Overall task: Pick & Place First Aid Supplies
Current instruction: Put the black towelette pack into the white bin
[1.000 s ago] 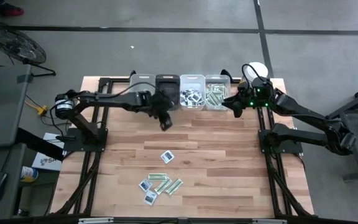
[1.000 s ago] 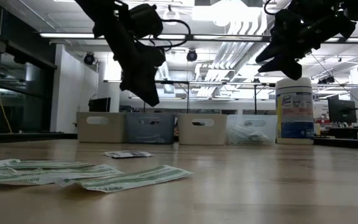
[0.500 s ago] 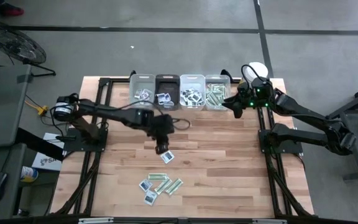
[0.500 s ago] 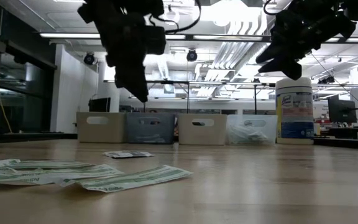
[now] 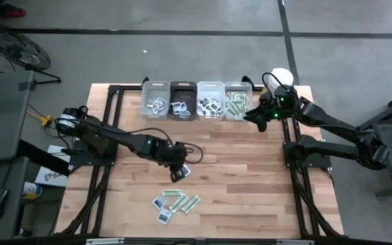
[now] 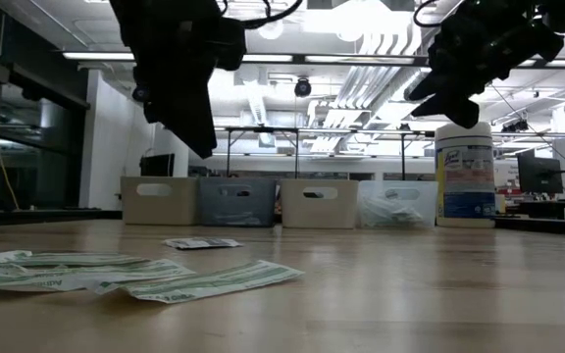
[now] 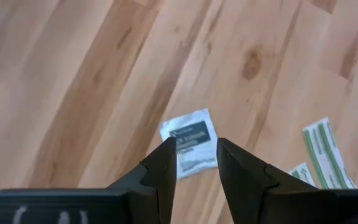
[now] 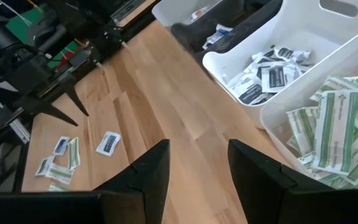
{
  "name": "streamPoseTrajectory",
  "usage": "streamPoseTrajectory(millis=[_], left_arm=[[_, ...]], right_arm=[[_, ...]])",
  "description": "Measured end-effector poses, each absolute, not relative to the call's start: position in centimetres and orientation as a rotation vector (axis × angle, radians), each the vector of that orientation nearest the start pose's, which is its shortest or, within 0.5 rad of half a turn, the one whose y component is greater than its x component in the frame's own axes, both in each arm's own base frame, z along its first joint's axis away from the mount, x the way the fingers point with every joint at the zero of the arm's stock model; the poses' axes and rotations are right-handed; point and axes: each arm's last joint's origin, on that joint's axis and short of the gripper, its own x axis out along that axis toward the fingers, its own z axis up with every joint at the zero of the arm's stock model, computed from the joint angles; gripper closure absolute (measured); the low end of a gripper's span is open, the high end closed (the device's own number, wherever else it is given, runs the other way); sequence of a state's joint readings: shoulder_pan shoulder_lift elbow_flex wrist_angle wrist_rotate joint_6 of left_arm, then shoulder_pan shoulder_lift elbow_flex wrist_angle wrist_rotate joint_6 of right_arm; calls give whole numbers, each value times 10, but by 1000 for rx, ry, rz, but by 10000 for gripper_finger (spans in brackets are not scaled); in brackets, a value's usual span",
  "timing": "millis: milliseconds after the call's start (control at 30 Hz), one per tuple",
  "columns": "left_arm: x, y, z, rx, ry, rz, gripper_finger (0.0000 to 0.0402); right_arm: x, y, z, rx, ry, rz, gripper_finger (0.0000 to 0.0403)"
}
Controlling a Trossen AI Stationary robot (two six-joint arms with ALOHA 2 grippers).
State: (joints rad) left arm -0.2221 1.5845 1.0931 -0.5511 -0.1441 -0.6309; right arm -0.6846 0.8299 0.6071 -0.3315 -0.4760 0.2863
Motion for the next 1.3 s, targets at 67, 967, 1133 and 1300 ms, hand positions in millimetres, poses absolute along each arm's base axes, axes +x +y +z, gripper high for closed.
streamPoseTrajectory(millis=[67,967,1133,1300], left_arm=[[309,-70,221,-382,1004,244,279],[330,-87,130,-449,1219,453,166],[330,-87,120,-476,1260,480,203],[330,-87,120,-496,1269,469,278]], right_arm=[[143,-99,253,587,440,-268,247],[139,-95,245,589,532,-243,247],[138,-95,245,594,535,-233,247],[138,-95,245,592,537,-232,247]])
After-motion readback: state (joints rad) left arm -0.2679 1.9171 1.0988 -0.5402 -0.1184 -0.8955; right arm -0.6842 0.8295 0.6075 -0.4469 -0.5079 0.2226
